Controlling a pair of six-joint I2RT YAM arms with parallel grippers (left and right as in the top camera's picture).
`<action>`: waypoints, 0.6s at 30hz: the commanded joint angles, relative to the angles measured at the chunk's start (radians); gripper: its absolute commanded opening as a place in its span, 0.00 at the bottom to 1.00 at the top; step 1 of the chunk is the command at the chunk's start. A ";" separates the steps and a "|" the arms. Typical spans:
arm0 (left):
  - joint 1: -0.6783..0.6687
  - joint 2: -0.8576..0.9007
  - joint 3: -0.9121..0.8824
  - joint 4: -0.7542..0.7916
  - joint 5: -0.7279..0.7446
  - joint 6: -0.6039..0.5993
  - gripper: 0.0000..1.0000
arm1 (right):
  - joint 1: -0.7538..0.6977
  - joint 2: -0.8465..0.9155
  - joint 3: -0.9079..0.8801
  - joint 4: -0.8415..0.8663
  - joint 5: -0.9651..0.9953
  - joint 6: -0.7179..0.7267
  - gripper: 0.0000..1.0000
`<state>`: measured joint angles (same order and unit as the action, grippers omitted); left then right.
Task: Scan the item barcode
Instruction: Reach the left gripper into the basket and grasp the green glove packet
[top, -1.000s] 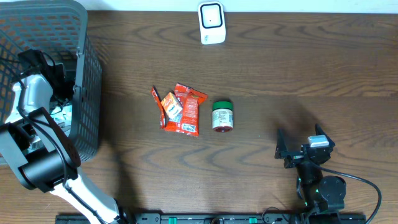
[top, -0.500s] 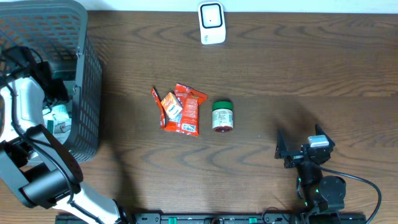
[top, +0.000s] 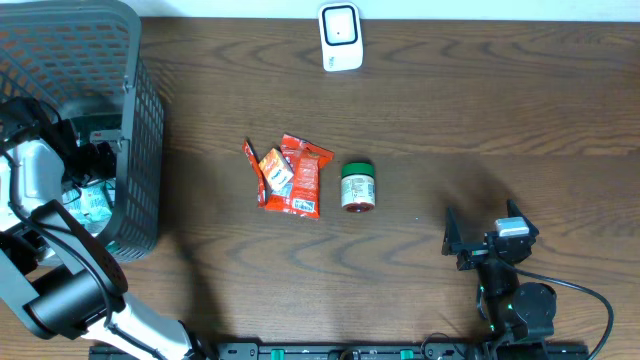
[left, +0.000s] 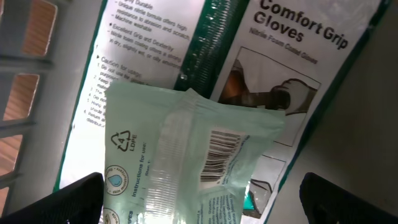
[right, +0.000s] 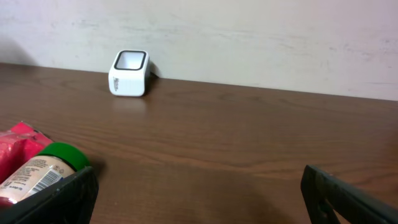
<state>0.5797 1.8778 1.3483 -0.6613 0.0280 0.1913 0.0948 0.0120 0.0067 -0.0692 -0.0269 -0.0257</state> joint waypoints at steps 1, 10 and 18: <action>-0.001 -0.002 -0.003 -0.006 0.028 0.029 1.00 | 0.008 -0.005 -0.001 -0.003 -0.001 0.014 0.99; -0.003 0.130 -0.055 0.023 0.067 0.060 0.98 | 0.008 -0.005 -0.001 -0.003 -0.001 0.014 0.99; -0.002 0.201 -0.055 0.042 0.037 0.062 0.77 | 0.008 -0.005 -0.001 -0.003 -0.001 0.014 0.99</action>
<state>0.5800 1.9671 1.3453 -0.6178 0.0608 0.2394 0.0948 0.0120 0.0067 -0.0692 -0.0269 -0.0257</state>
